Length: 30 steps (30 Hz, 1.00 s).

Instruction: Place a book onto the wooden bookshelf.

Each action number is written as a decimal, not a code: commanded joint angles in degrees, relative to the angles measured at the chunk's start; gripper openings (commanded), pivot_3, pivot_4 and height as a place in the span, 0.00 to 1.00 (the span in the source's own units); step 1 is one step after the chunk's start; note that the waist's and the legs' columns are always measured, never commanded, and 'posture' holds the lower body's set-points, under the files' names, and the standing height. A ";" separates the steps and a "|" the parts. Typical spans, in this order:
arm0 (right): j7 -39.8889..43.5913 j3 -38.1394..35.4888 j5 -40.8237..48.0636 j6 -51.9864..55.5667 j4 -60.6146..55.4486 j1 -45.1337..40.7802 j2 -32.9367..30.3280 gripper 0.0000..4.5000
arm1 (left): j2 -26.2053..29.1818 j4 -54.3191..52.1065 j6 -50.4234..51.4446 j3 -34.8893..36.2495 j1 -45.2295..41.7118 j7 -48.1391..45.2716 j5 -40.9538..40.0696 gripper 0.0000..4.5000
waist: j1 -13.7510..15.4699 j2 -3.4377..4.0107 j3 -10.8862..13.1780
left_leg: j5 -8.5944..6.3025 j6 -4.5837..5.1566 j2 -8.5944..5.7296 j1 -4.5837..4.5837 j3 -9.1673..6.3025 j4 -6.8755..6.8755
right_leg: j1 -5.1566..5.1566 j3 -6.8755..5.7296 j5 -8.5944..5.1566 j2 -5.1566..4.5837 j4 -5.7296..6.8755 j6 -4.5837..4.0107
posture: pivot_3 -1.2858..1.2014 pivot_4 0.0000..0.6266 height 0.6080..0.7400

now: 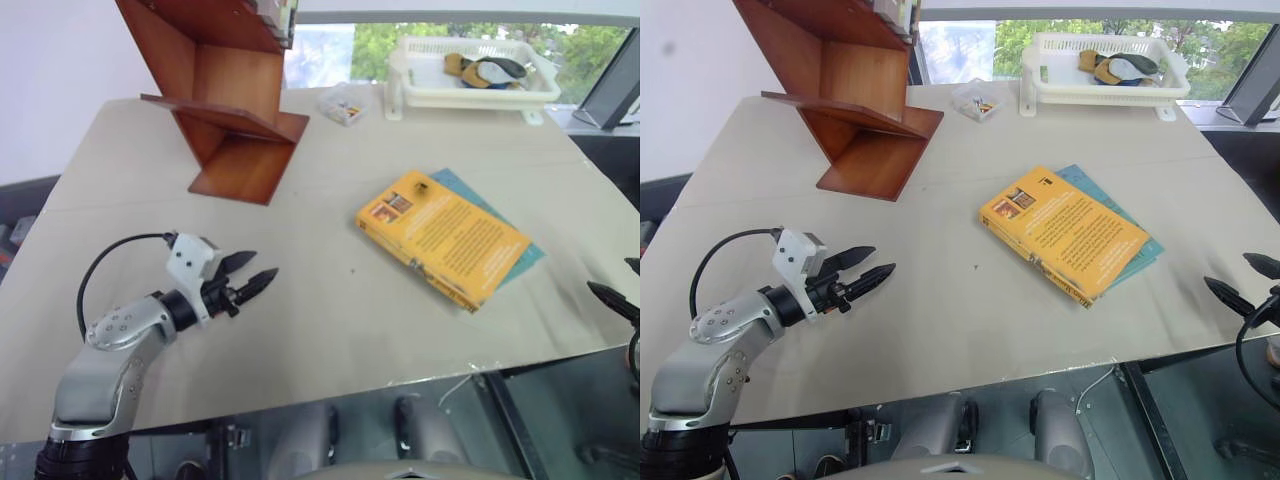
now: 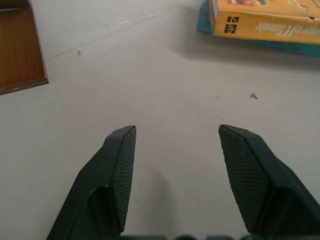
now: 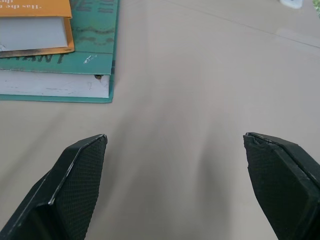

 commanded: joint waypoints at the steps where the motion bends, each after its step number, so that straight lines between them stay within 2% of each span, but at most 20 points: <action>1: -0.14 -1.39 -0.26 -2.35 2.60 -2.84 -1.95 1.00 | 1.00 -2.51 -0.86 2.02 0.37 -0.35 -1.55 0.64 | -0.03 -0.01 0.00 | 0.00 0.00 0.00 0.00 0.00 0.00 | 0.00 0.00 0.00 0.00 0.00 0.00 | 0.52 0.24 1.00; 11: -0.36 1.95 -3.75 -6.43 9.95 -10.16 -1.59 1.00 | 0.78 -4.66 -1.01 2.27 2.15 0.98 -2.96 0.64 | -0.14 0.00 0.01 | 0.00 0.00 0.01 0.02 0.03 -0.02 | -0.01 0.02 0.00 0.00 0.00 -0.01 | 0.52 0.24 1.00; 21: -0.32 3.75 -4.79 -6.88 12.21 -12.58 -1.49 1.00 | 0.62 -7.16 -1.35 3.43 5.42 1.81 -4.42 0.64 | -0.11 0.00 0.01 | 0.00 0.00 0.00 0.01 0.02 -0.04 | -0.01 0.01 0.00 -0.07 -0.03 -0.02 | 0.52 0.24 1.00; 26: -6.82 7.35 -8.94 -6.57 15.21 -18.25 -0.02 1.00 | 1.02 -5.92 -4.20 1.97 4.98 0.93 -2.37 0.64 | -0.35 0.00 0.01 | 0.00 0.00 -0.01 0.03 0.09 -0.04 | -0.01 0.06 0.00 -0.08 -0.03 -0.02 | 0.52 0.24 1.00; 30: -12.71 10.66 -12.80 -5.66 20.14 -25.22 1.54 1.00 | 2.26 -5.34 -3.26 3.56 2.24 -1.20 -5.87 0.64 | -0.31 0.00 0.01 | 0.00 -0.01 0.00 0.03 0.07 -0.04 | -0.01 0.06 0.00 -0.05 -0.02 -0.03 | 0.52 0.24 1.00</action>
